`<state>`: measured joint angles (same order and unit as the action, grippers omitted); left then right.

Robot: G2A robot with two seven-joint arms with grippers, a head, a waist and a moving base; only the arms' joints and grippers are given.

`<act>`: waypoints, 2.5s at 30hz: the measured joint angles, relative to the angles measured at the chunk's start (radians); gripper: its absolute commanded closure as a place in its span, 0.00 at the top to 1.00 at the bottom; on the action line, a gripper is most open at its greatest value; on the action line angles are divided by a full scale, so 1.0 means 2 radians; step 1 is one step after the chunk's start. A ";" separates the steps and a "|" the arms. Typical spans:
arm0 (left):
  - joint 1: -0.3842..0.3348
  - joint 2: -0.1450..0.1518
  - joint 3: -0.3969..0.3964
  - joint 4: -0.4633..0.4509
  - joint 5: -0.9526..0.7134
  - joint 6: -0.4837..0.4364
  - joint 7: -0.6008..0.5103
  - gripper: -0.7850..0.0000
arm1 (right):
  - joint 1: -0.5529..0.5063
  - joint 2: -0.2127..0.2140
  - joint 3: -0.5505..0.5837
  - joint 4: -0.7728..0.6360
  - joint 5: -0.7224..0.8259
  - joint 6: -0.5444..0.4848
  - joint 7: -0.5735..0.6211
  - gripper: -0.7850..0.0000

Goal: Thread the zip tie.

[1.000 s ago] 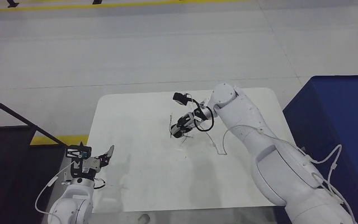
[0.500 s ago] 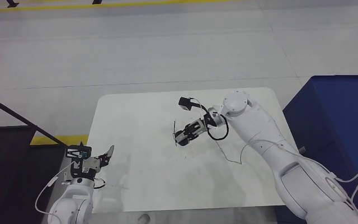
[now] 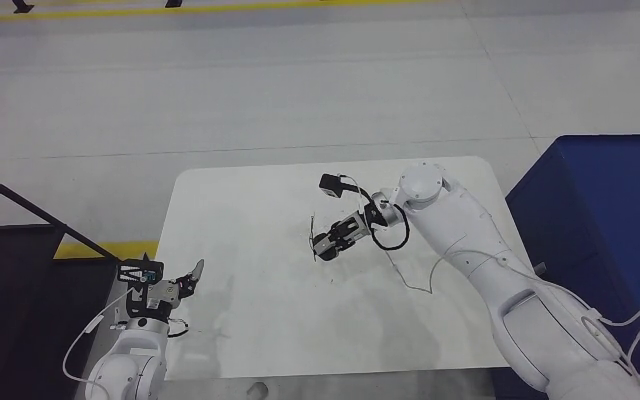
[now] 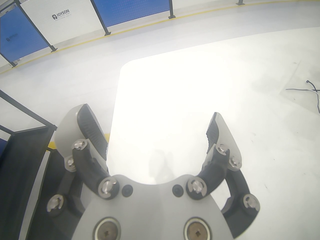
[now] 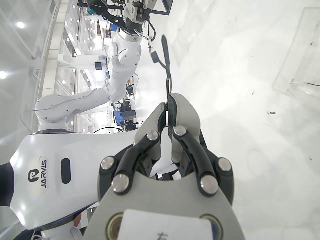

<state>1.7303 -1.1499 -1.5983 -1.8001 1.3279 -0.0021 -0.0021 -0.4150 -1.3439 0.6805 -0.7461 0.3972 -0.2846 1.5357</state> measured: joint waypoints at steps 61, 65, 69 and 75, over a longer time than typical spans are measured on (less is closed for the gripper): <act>-0.322 -0.018 0.203 0.104 -0.662 -0.010 -0.470 0.40 | 0.081 0.071 -0.205 -0.089 0.084 0.000 0.000 0.00; -0.316 -0.017 0.205 0.099 -0.664 -0.012 -0.468 0.33 | 0.079 0.073 -0.205 -0.091 0.083 0.000 0.000 0.00; -0.313 -0.017 0.210 0.095 -0.660 -0.012 -0.463 0.31 | 0.078 0.074 -0.204 -0.094 0.081 0.000 0.000 0.00; -0.316 -0.017 0.216 0.094 -0.662 -0.010 -0.453 0.24 | 0.077 0.076 -0.204 -0.099 0.080 0.000 0.000 0.00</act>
<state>1.0988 -1.1840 -1.1658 -1.6114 0.0046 -0.0220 -0.9076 -0.2604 -1.1926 0.2728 -0.9450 0.5577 -0.2841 1.5359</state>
